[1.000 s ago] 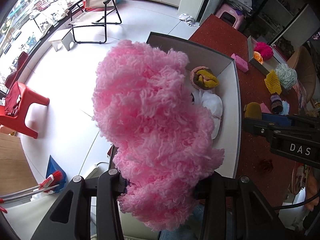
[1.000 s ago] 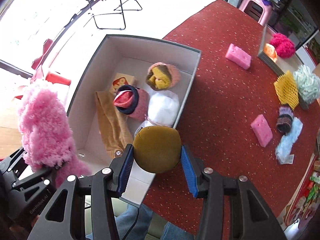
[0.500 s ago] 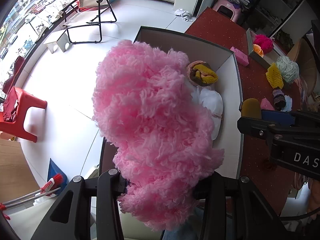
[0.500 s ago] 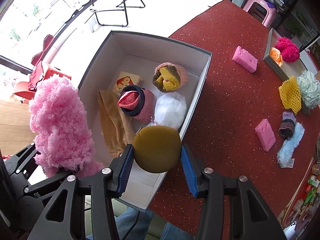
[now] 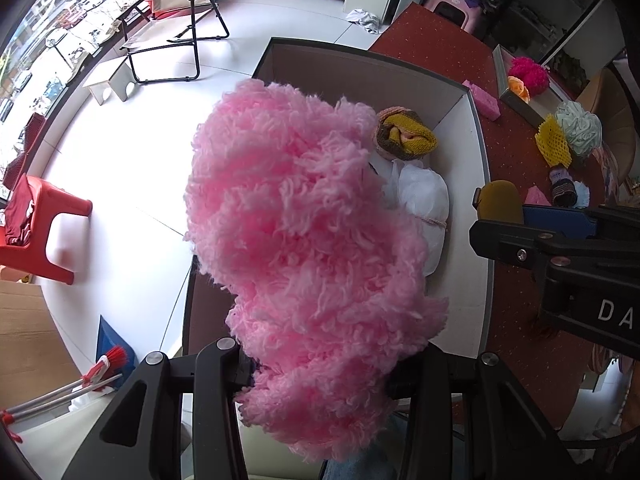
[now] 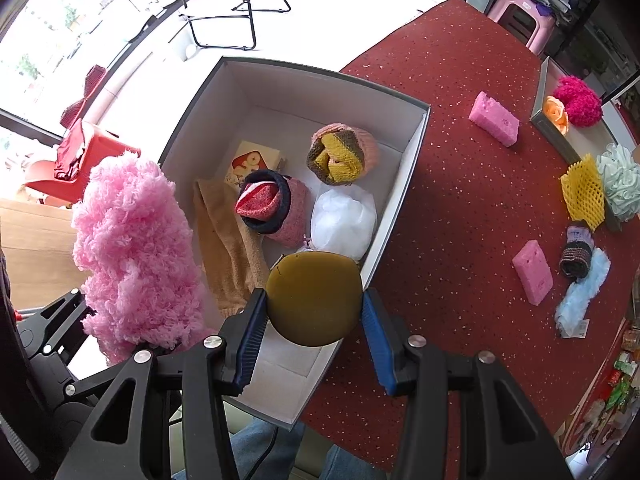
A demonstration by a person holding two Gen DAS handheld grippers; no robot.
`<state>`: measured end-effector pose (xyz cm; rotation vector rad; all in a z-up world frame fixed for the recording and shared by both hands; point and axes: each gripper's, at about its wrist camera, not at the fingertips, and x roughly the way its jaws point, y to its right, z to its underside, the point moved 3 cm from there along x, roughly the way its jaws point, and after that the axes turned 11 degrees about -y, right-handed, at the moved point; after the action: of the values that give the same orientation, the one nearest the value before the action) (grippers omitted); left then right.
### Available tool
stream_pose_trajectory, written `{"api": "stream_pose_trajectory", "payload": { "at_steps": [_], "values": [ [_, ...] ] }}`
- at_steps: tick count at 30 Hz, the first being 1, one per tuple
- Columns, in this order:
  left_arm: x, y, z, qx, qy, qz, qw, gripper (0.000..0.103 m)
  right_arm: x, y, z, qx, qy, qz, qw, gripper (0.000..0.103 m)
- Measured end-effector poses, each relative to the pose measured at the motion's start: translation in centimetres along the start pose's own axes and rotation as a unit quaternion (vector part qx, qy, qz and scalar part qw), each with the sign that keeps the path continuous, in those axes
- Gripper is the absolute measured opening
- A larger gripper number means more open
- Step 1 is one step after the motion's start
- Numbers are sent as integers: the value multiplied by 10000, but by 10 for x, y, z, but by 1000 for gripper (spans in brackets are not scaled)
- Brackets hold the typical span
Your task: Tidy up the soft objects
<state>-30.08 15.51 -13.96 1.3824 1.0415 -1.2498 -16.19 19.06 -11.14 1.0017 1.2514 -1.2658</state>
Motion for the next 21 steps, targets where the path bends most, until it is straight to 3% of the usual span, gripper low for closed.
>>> {"api": "stream_pose_trajectory", "payload": {
  "at_steps": [21],
  "values": [
    [8,1,-5,43,-48,-31,10000,44,-3,1,-18,28,13,58,10000,51]
  ]
}}
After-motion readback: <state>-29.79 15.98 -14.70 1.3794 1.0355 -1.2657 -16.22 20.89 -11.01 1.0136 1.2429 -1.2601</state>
